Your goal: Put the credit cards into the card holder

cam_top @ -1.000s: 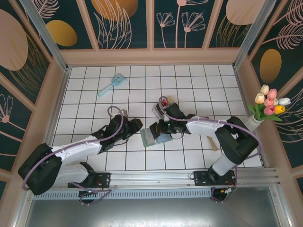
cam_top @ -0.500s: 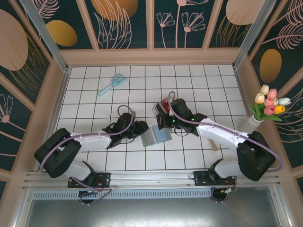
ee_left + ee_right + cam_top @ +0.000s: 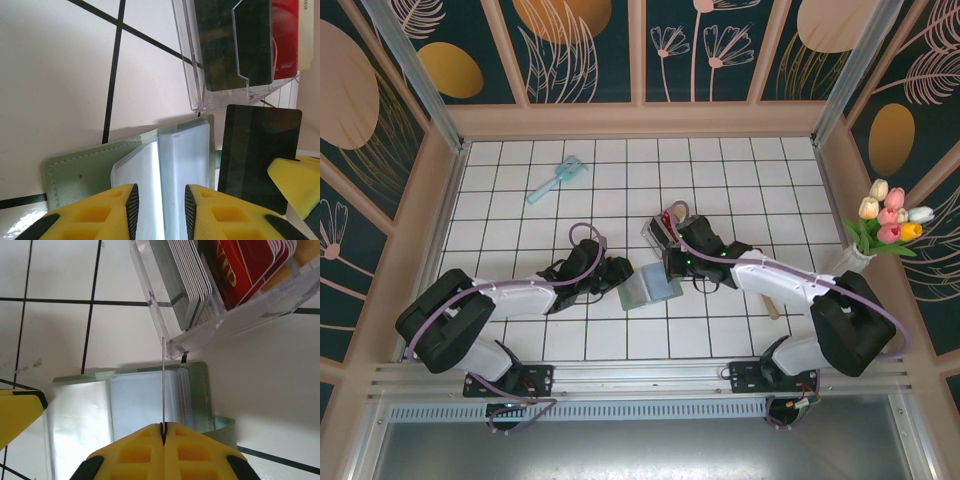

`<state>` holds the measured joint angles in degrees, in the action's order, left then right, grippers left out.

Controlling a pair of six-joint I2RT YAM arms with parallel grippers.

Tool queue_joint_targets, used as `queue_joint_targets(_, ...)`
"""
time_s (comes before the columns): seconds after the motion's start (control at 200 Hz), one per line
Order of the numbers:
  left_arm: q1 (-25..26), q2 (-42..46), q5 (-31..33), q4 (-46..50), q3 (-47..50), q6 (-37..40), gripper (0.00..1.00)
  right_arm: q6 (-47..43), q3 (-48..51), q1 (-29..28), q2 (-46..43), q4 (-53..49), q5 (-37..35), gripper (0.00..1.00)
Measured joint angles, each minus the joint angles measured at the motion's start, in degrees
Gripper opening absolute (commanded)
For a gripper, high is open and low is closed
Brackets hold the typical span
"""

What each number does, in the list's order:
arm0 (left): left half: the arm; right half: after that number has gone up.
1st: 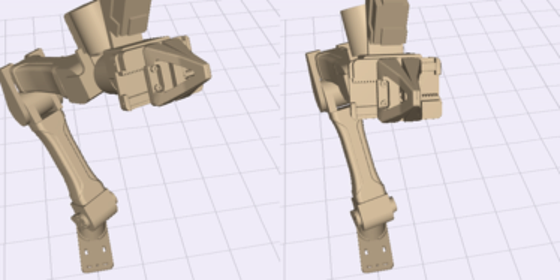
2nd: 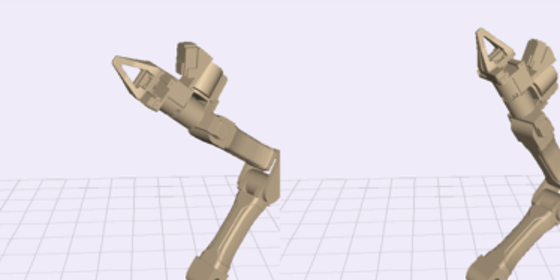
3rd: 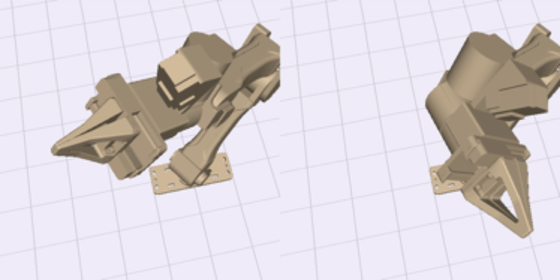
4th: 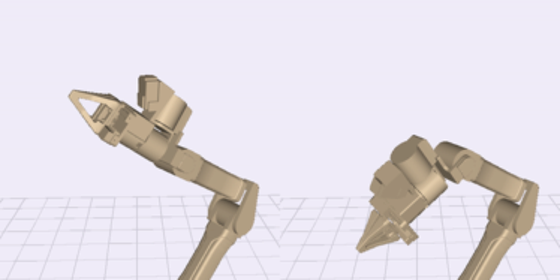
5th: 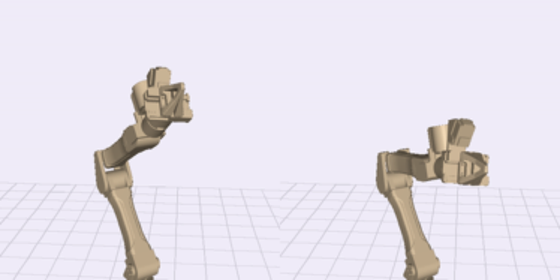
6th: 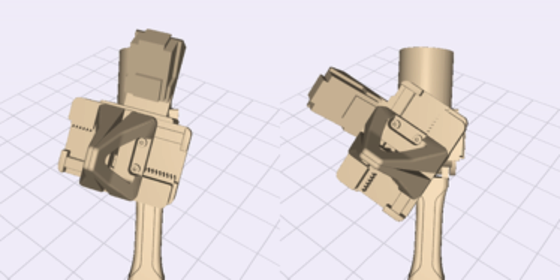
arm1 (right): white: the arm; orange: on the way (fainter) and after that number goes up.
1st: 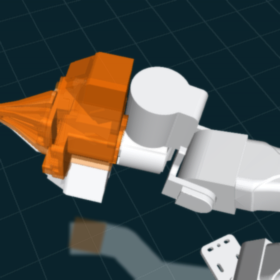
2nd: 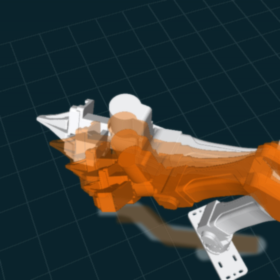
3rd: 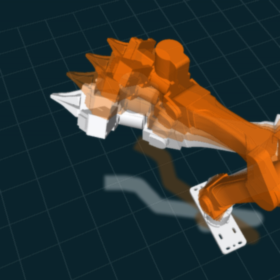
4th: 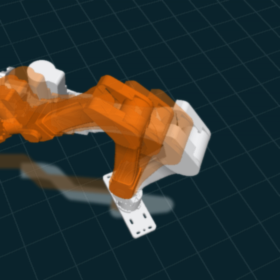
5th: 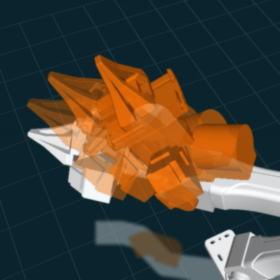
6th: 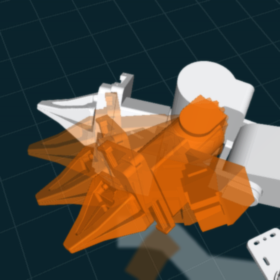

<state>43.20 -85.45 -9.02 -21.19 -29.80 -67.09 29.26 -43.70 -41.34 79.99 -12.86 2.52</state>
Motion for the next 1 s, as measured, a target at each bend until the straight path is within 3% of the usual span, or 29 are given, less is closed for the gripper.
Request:
queue_joint_targets(0.42,0.0,-2.32,-0.2,0.0,0.0,0.0,0.32,-0.17,1.38,-0.17,1.7,1.81,0.79,0.03)
queue_joint_targets(0.736,0.0,-3.23,-0.22,0.0,0.0,0.0,0.32,2.67,2.62,-0.33,1.95,5.84,6.49,0.03)
queue_joint_targets(1.001,0.0,-3.21,-0.17,0.55,0.0,0.0,0.31,1.05,2.56,-0.55,-2.4,4.68,1.6,0.03)
